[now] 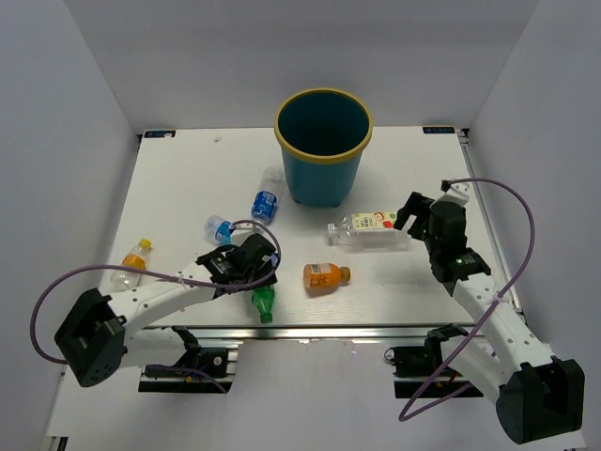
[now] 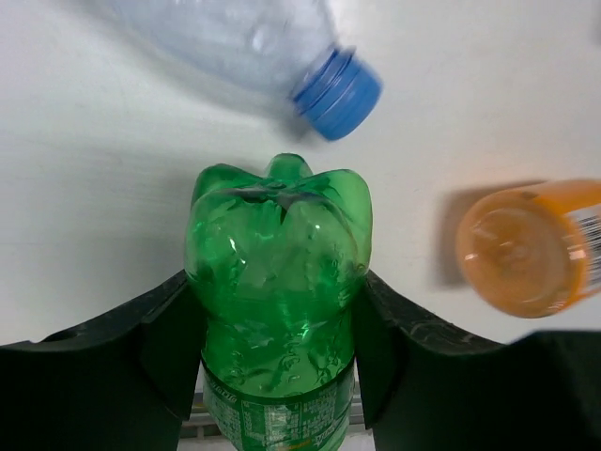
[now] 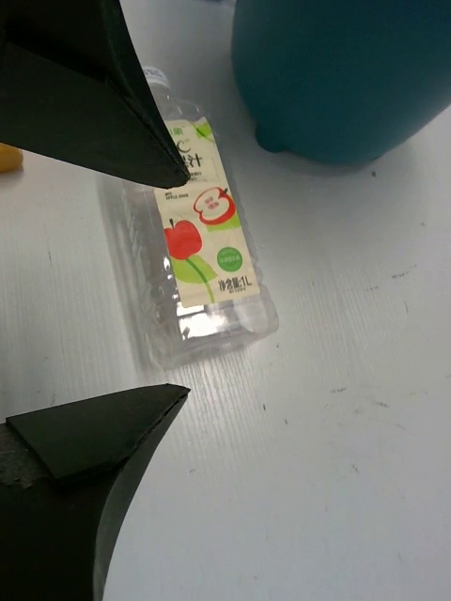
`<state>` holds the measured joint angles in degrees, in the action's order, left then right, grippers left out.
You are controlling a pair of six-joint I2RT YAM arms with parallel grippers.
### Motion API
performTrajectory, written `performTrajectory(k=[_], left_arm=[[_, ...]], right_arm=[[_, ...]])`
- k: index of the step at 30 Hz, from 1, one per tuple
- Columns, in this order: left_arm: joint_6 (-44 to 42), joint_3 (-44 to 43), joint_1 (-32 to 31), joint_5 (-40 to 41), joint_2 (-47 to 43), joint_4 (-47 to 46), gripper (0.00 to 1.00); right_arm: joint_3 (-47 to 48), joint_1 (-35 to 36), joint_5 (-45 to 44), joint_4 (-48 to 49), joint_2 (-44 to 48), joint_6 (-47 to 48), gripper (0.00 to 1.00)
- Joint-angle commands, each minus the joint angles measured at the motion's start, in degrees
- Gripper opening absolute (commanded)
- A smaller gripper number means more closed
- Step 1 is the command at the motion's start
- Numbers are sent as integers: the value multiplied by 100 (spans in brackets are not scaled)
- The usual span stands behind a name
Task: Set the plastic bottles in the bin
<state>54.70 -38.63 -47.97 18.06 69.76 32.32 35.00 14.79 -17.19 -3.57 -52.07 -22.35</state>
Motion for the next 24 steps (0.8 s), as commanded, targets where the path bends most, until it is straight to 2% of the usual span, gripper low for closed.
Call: performTrajectory(k=[1, 4, 10, 13, 14, 15, 17, 18, 21, 22, 24], left_arm=[[-169, -539, -38, 724, -480, 310, 41], [-608, -1241, -37, 1014, -533, 179, 38], [-1838, -2929, -38, 1865, -112, -936, 37], [-2392, -3956, 41, 2341, 476, -1447, 38], [-2568, -4281, 50, 2412, 869, -1656, 42], [-2943, -4946, 59, 2473, 1090, -1780, 47], [-3332, -5573, 112, 2596, 1539, -2148, 47], [-3586, -6307, 138, 2632, 2046, -2194, 47], [-3869, -7480, 375, 2623, 3135, -2238, 47], [-3905, -8153, 558, 2571, 3393, -2264, 47], [-3818, -8834, 753, 2081, 3911, -2142, 48]], right_arm=[[-108, -20, -574, 252, 154, -50, 89], [-160, -28, -453, 287, 250, -7, 89], [-275, -37, -338, 577, 356, 160, 89], [-275, -28, -136, 603, 408, 205, 89], [-284, -28, -48, 630, 452, 196, 89], [-336, -37, 144, 726, 487, 213, 89], [-406, -28, 198, 823, 558, 275, 89], [-441, -28, 172, 849, 584, 284, 89], [-451, -37, 128, 832, 655, 328, 89], [-459, -37, 172, 849, 663, 354, 89], [-459, -37, 242, 867, 690, 345, 89]])
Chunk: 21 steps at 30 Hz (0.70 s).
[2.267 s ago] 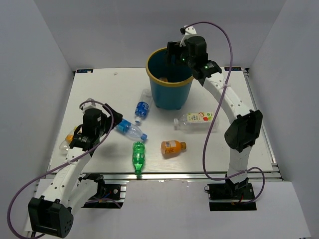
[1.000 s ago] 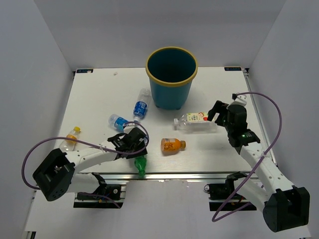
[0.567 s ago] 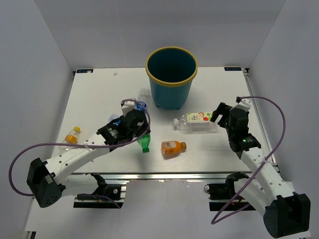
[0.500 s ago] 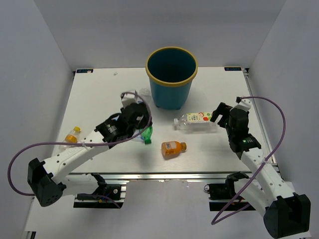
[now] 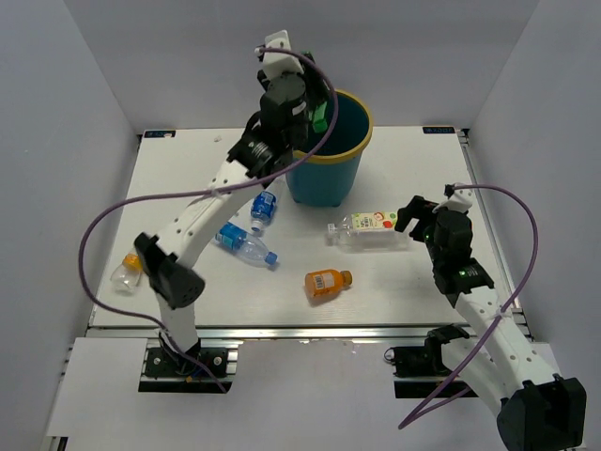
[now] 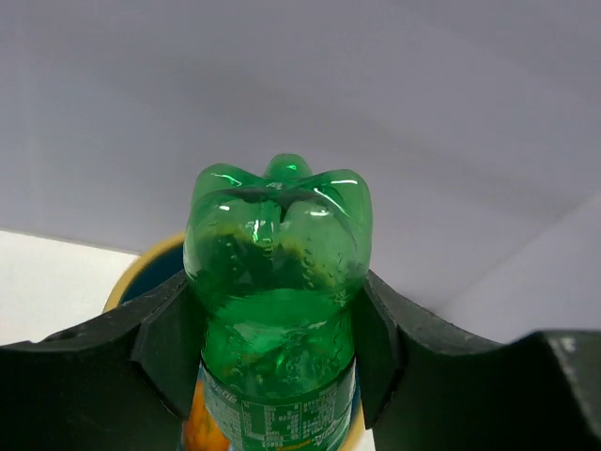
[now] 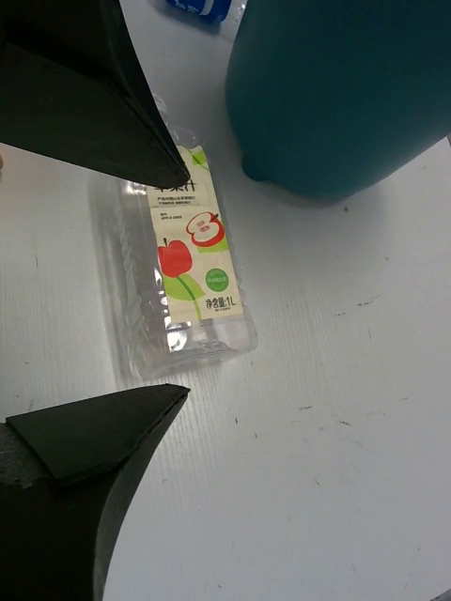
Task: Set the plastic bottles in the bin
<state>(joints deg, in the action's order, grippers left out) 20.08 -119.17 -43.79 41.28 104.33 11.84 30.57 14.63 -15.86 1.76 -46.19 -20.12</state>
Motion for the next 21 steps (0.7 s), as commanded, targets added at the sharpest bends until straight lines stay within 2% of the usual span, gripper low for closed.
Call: performTrajectory(k=[1, 3, 4, 5, 7, 12, 16, 19, 21], left_arm=[[-294, -1061, 501, -434, 883, -59, 51], [-197, -1678, 591, -881, 1202, 65, 65], [-206, -1679, 626, -928, 1325, -40, 71], [-206, -1409, 644, -868, 1326, -441, 86], [-101, -1188, 757, -910, 1396, -865, 96], [137, -2056, 995, -1402, 1871, -305, 98], [128, -1671, 1030, -1596, 1494, -445, 98], [128, -1626, 1030, -1631, 1239, -157, 98], [180, -1600, 1030, -1649, 1003, 81, 98]], right_arm=[[-24, -31, 118, 334, 119, 131, 89], [-51, -31, 57, 369, 198, 157, 89], [-103, -31, 48, 395, 225, 157, 89], [-121, -31, 74, 456, 295, 175, 89], [-147, -31, 214, 509, 391, 219, 89], [-244, -31, 372, 711, 576, 254, 89], [-376, -39, 1171, 1046, 804, 482, 89], [-332, -31, 1532, 1028, 866, 587, 89], [-358, -31, 2153, 1081, 867, 675, 89]])
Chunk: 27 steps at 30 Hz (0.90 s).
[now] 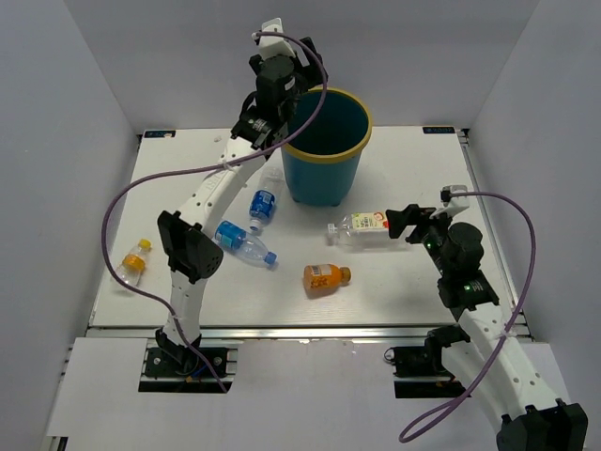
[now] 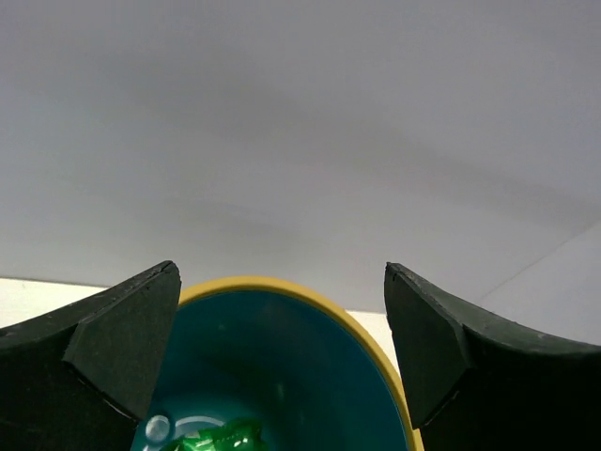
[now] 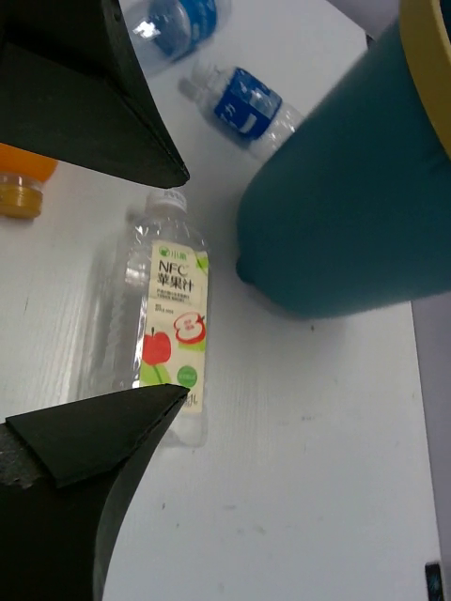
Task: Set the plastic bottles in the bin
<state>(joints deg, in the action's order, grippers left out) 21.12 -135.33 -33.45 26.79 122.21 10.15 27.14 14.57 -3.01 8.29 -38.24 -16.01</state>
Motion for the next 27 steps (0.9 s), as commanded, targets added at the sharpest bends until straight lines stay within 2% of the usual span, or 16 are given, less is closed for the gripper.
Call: performTrajectory(k=[1, 3, 4, 7, 8, 9, 10, 11, 13, 14, 15, 17, 21, 23, 25, 27], left_arm=[[93, 180, -3, -235, -900, 459, 98], [181, 619, -3, -384, -1251, 584, 98], [234, 1300, -3, -393, -1714, 593, 98], [418, 2560, -3, -315, -2872, 558, 98], [558, 3495, -3, -132, -3200, 532, 98], [673, 4000, -3, -51, -3534, 514, 98], [778, 4510, -3, 45, -4216, 418, 98], [1005, 5524, -3, 133, -4554, 400, 98], [1296, 6409, -3, 432, -5204, 618, 98], [1733, 7223, -3, 537, -5799, 741, 98], [2007, 7605, 5, 747, -6092, 908, 98], [2865, 8543, 5, 898, -6838, 1540, 98], [3398, 9426, 14, 863, -7711, 2437, 98], [3564, 9568, 23, 1021, -8088, 2877, 98], [3688, 9788, 23, 1301, -8518, 3010, 98], [3610, 9867, 23, 1268, -8591, 2879, 98]], right_arm=[[-15, -15, 1115, 506, 36, 396, 89], [2, -24, 1904, 559, -34, 493, 89], [54, -7, 2144, 550, -148, 555, 89], [221, 177, 2874, 410, -446, 862, 89], [266, 274, 3041, 271, -535, 1028, 89], [318, 510, 3095, 191, -623, 1169, 89], [440, 695, 3078, 94, -806, 1318, 89], [494, 888, 2913, -142, -904, 1485, 89], [626, 1590, 2640, -380, -1210, 2074, 89], [739, 1837, 2238, -564, -1334, 2267, 89], [793, 2318, 1982, -635, -1605, 2591, 89], [1003, 2716, 1376, -785, -1922, 2883, 89], [1390, 3341, 1136, -1373, -3019, 3550, 89], [1609, 3552, 848, -1479, -3355, 3718, 89], [1733, 3640, 470, -1445, -4038, 3885, 89], [1742, 3650, 407, -1349, -4173, 3886, 89]])
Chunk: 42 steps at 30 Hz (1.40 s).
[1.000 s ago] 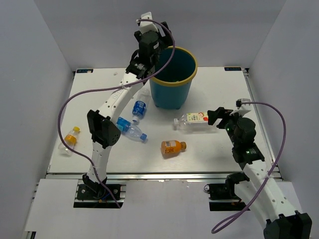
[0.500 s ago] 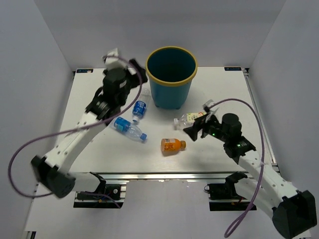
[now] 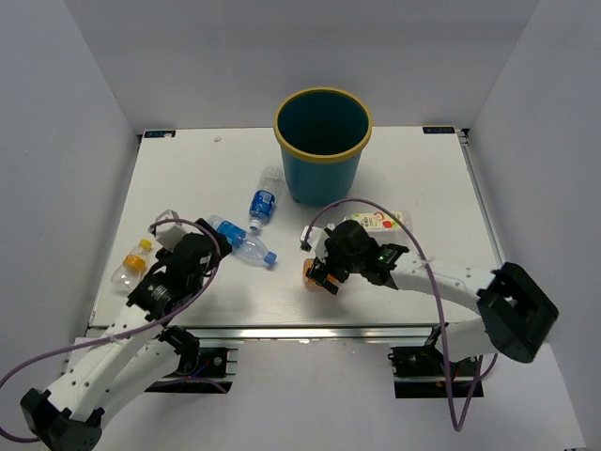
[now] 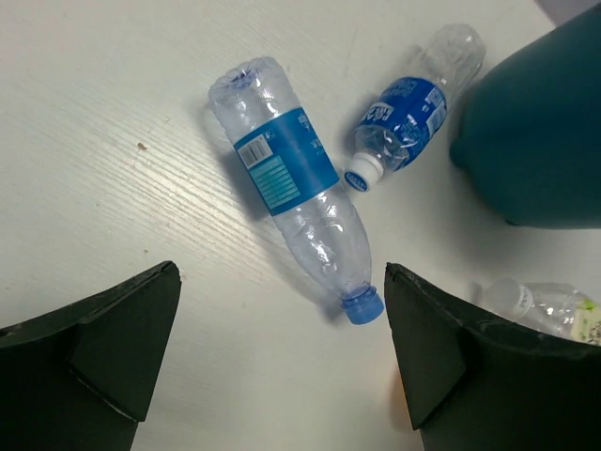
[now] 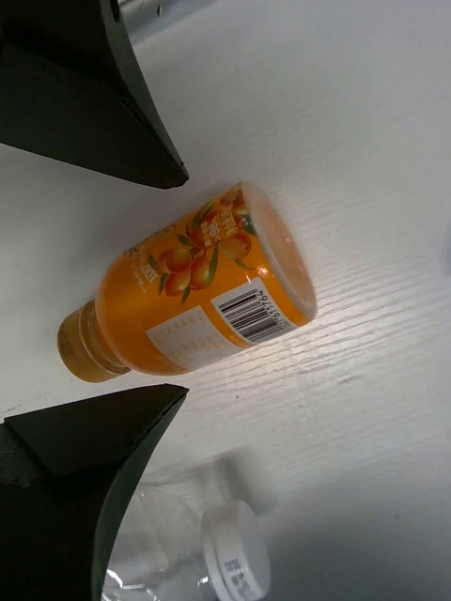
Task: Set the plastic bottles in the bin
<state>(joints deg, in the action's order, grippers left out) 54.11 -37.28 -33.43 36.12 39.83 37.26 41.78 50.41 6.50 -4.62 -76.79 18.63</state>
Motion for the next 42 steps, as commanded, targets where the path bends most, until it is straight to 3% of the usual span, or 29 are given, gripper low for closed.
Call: performTrajectory(k=[1, 6, 9, 13, 16, 19, 23, 27, 30, 35, 38, 39, 40, 42], left_arm=[[285, 89, 21, 326, -406, 90, 98], [179, -25, 21, 510, -249, 71, 98], [118, -87, 21, 607, -38, 124, 98], [118, -52, 21, 572, 182, 54, 98], [118, -17, 21, 519, 270, -43, 98], [109, 19, 21, 431, 297, -166, 98], [82, 19, 21, 378, 288, -219, 98], [152, 71, 21, 405, 262, -210, 98], [109, 185, 21, 238, 227, -376, 98], [118, 265, 21, 62, 200, -421, 98], [118, 291, 21, 44, 191, -421, 98], [92, 291, 21, 36, 191, -430, 98], [39, 309, 21, -8, 183, -464, 98], [-49, 335, 21, -131, 165, -579, 98]], right_arm=[[296, 65, -588, -56, -440, 422, 89], [533, 74, -791, -3, -1171, 334, 89], [621, 100, -642, -13, -1206, 246, 81], [586, 127, -317, 181, -864, 132, 47], [612, 127, -79, 330, -408, 88, 38], [813, 127, -113, 627, 276, 35, 37], [1454, 74, -867, 1191, 727, 61, 41], [2333, -128, -1956, 2139, 474, -246, 40], [3410, -644, -2285, 2186, -246, -325, 43], [5373, -1287, -1986, 1571, -1872, -728, 44], [6594, -1499, -2065, 958, -2777, -625, 64], [6902, -1499, -2057, 676, -3006, -511, 73], [7523, -1499, -2091, 377, -3382, -440, 89], [7879, -1499, -2083, -275, -3605, -536, 89]])
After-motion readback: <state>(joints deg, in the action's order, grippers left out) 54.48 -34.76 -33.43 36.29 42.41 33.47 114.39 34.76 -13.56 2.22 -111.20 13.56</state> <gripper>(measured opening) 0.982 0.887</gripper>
